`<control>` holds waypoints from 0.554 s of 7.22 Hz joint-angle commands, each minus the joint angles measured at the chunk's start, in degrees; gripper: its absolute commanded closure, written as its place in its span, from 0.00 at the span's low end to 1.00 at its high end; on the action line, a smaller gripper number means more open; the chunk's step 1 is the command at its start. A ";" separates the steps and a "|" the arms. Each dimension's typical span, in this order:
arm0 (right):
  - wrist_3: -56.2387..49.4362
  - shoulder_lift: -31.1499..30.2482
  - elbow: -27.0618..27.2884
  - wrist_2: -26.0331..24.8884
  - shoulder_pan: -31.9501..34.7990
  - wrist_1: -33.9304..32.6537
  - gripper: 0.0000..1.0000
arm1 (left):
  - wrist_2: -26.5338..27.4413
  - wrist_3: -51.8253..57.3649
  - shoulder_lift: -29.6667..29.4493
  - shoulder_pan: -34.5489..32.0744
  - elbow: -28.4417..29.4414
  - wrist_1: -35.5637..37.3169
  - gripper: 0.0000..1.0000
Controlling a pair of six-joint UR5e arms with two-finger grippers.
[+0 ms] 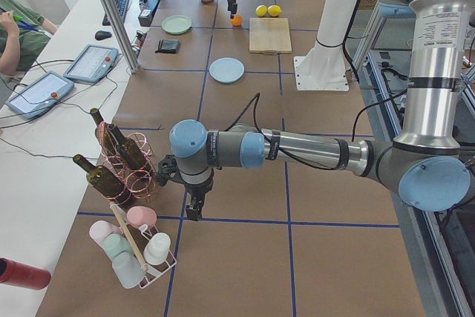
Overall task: Pick orange to plate
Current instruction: 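Move the right gripper down over the orange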
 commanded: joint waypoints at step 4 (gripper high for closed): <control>-0.11 -0.34 -1.99 -1.27 -2.46 0.14 0.00 | 0.00 0.09 0.00 0.00 0.00 -0.09 0.00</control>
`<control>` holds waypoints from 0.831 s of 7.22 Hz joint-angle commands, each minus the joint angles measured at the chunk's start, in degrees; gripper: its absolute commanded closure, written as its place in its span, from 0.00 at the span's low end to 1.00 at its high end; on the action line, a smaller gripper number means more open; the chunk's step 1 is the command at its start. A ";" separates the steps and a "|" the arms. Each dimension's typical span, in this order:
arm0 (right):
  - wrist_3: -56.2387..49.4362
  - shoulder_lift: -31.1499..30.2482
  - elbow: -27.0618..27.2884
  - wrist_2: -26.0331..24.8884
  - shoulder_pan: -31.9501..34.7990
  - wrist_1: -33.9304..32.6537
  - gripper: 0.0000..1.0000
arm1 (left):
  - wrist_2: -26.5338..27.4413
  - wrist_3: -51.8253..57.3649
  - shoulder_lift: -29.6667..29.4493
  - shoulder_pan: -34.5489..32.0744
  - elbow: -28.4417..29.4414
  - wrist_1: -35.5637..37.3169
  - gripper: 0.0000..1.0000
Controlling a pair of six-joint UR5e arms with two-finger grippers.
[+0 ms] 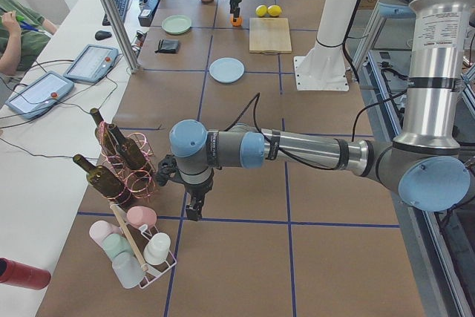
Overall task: Pick orange to plate
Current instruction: 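Close the right gripper on the orange and lift it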
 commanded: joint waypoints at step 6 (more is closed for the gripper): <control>4.42 8.04 2.13 -0.32 -1.41 0.03 1.00 | 0.00 0.03 0.09 0.00 0.00 0.15 0.00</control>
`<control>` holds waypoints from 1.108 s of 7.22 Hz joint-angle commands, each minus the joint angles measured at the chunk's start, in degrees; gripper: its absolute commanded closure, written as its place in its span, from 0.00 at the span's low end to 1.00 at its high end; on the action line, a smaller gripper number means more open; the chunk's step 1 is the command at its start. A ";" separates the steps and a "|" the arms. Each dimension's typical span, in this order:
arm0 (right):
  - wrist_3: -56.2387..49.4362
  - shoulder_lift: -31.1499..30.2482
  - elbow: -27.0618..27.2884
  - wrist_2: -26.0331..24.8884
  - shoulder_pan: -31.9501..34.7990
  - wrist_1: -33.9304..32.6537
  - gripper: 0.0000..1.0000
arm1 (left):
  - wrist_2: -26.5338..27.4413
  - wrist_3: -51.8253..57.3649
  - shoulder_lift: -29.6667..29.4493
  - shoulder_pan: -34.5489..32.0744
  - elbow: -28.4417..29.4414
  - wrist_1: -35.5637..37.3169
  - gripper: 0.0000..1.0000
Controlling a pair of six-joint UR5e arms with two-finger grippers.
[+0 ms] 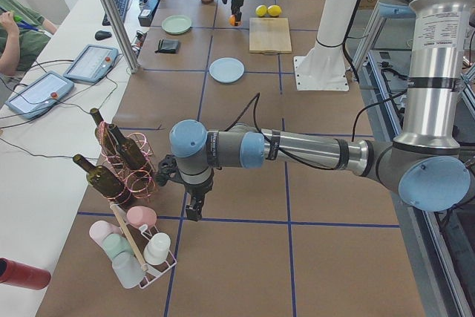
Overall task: Pick orange to plate
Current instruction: 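Close the right gripper on the orange and lift it, then carry the orange with the right gripper over the light blue plate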
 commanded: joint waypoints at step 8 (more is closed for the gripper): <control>21.25 42.09 -24.01 -18.48 -16.41 -15.64 0.84 | 0.00 0.00 0.04 0.00 -1.37 0.27 0.00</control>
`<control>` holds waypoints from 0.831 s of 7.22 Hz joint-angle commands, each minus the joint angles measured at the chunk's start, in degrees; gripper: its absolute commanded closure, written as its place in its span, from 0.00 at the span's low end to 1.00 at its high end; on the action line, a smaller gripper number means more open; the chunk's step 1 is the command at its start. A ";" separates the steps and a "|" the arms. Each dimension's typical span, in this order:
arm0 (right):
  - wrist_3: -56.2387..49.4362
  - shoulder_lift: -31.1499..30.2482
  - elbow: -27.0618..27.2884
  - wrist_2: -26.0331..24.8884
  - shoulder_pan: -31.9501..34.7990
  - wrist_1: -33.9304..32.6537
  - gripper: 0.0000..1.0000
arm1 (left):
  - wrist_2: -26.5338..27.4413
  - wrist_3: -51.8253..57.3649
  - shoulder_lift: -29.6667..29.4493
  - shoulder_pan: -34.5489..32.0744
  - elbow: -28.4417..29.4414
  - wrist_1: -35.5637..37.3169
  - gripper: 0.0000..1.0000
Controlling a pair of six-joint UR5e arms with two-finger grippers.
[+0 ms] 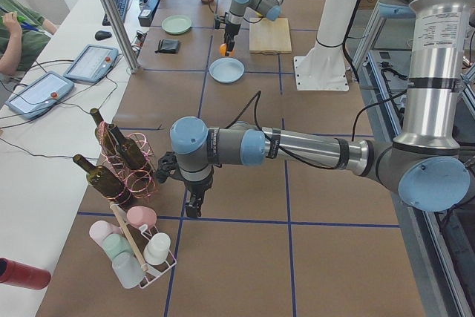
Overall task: Pick orange to plate
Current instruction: 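Carry the orange with the right gripper over the light blue plate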
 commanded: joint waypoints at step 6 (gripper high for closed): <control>3.16 6.43 -5.34 -2.14 -1.91 -6.50 0.00 | -0.08 0.09 0.11 0.00 -0.07 0.02 0.00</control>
